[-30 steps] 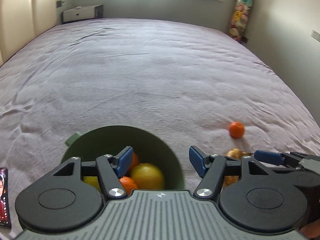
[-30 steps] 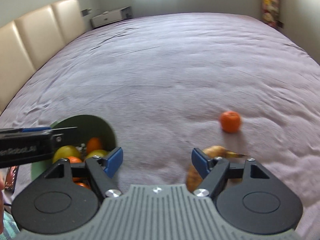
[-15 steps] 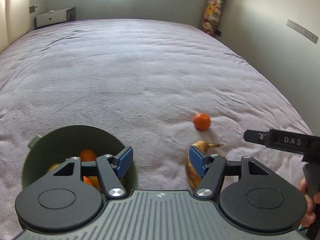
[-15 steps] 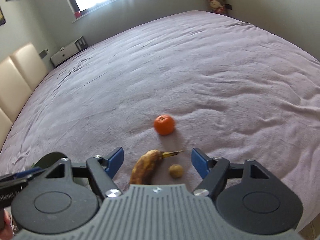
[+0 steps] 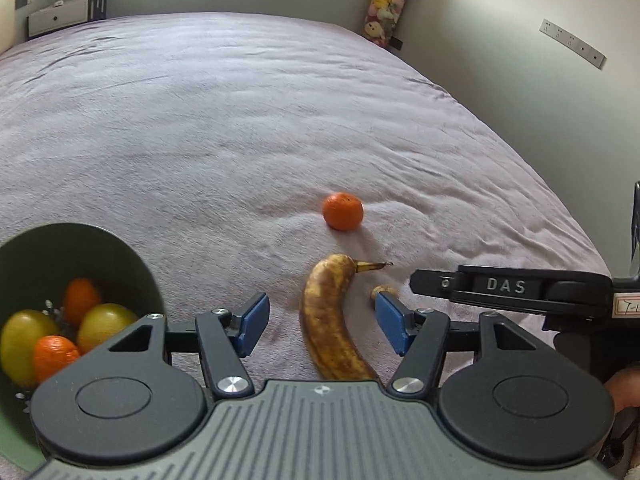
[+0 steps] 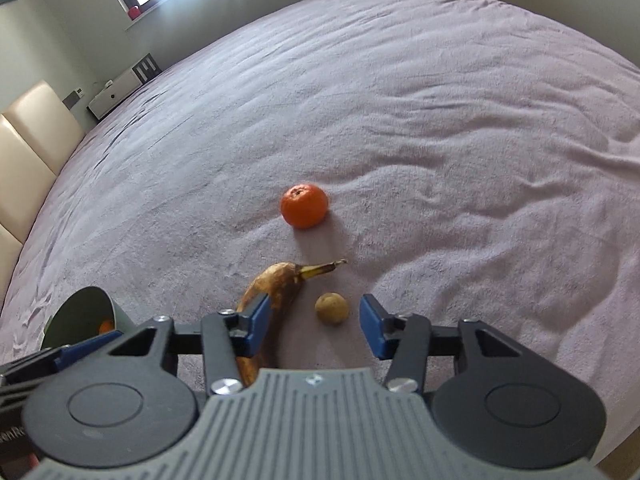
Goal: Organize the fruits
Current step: 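Withdraw both open tools toward the banana and remaining mandarin, then grasp the last mandarin with the left tool while the right tool grasps the small brown fruit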
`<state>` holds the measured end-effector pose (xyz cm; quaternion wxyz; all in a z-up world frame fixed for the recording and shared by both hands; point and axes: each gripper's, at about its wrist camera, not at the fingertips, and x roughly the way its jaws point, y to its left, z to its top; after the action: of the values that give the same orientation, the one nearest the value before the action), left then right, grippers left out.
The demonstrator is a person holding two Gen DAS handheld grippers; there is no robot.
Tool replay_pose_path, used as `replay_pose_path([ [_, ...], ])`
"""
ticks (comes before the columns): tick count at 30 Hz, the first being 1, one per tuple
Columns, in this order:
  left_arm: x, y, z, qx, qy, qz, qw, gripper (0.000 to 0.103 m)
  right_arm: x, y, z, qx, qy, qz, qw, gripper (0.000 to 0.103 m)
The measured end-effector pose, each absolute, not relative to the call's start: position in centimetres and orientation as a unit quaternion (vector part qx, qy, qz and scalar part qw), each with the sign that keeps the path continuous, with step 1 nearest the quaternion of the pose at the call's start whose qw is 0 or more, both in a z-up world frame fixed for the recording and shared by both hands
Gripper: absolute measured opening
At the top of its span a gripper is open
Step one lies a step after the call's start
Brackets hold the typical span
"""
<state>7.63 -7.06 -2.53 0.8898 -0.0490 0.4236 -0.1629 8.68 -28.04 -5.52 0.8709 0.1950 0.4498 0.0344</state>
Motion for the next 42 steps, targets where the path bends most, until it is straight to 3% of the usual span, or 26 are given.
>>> replay_pose_path([
  [8, 8.7, -7.2, -3.7, -0.055, 0.421, -0.156, 0.892, 0.067, 10.4, -27.5, -8.4, 0.189, 0.475, 0.030, 0.859, 0.033],
  [19, 9.8, -6.7, -5.1, -0.049, 0.436, -0.134, 0.889, 0.066, 12.0, -26.3, -11.1, 0.164, 0.502, 0.029, 0.849, 0.033],
  [26, 10.3, -6.4, -5.6, -0.060, 0.442, -0.132, 0.885, 0.066, 12.5, -25.5, -11.5, 0.137, 0.501, 0.033, 0.854, 0.023],
  [42, 12.6, -8.6, -5.2, -0.053, 0.409, -0.150, 0.899, 0.065, 12.5, -28.0, -9.2, 0.144, 0.446, -0.025, 0.883, 0.022],
])
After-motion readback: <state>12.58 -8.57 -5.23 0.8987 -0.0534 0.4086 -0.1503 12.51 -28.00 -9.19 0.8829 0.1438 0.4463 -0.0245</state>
